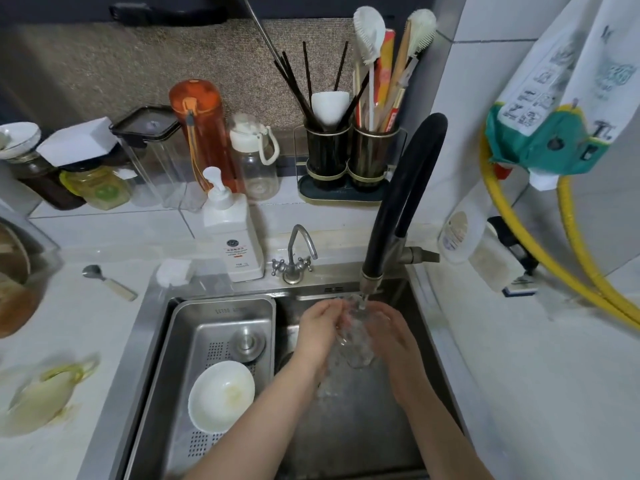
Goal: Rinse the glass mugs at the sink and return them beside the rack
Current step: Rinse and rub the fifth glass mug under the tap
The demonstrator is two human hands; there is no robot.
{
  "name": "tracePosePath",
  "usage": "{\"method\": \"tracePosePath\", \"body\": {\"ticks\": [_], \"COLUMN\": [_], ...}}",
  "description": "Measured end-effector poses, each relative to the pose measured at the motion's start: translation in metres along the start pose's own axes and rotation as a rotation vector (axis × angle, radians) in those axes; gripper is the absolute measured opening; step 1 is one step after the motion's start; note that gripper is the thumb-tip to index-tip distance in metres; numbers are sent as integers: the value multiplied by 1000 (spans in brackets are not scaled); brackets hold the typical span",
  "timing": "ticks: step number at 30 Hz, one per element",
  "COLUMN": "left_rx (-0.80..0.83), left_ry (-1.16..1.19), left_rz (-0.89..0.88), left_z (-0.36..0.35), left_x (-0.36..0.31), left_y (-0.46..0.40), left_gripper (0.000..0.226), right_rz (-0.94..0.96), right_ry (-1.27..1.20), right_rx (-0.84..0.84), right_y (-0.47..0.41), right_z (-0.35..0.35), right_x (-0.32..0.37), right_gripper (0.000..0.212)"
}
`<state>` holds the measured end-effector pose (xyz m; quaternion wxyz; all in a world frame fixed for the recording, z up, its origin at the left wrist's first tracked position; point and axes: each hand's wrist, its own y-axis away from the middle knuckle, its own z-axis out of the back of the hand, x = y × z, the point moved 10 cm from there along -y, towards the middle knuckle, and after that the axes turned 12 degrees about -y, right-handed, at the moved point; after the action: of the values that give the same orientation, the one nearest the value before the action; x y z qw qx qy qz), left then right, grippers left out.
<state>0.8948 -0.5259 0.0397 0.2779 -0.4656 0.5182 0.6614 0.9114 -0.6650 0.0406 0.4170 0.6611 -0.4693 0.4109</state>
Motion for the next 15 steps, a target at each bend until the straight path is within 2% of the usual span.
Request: {"method": "tracePosePath", "body": {"ticks": [2, 4, 9, 12, 15], "left_rx": [48, 100, 12, -32, -65], "left_ry": [-47, -97, 3, 90, 79], "left_rz": [-46, -87, -3, 80, 94], "left_z": [-3, -3, 10, 10, 9], "left_x": [-4, -8, -8, 0, 8], "left_y": [1, 2, -1, -5, -9], "left_gripper": [24, 24, 16, 20, 25], "right_rz": [-133, -212, -115, -14, -23], "right_ry": [-99, -62, -40, 7, 60], "right_rx": [-11, 61, 87, 104, 98], "right_y": [-9, -15, -7, 3, 0], "right_z": [3, -6, -7, -9, -10], "right_x": [-14, -18, -15, -11, -16], "right_gripper": [21, 23, 35, 54, 50]}}
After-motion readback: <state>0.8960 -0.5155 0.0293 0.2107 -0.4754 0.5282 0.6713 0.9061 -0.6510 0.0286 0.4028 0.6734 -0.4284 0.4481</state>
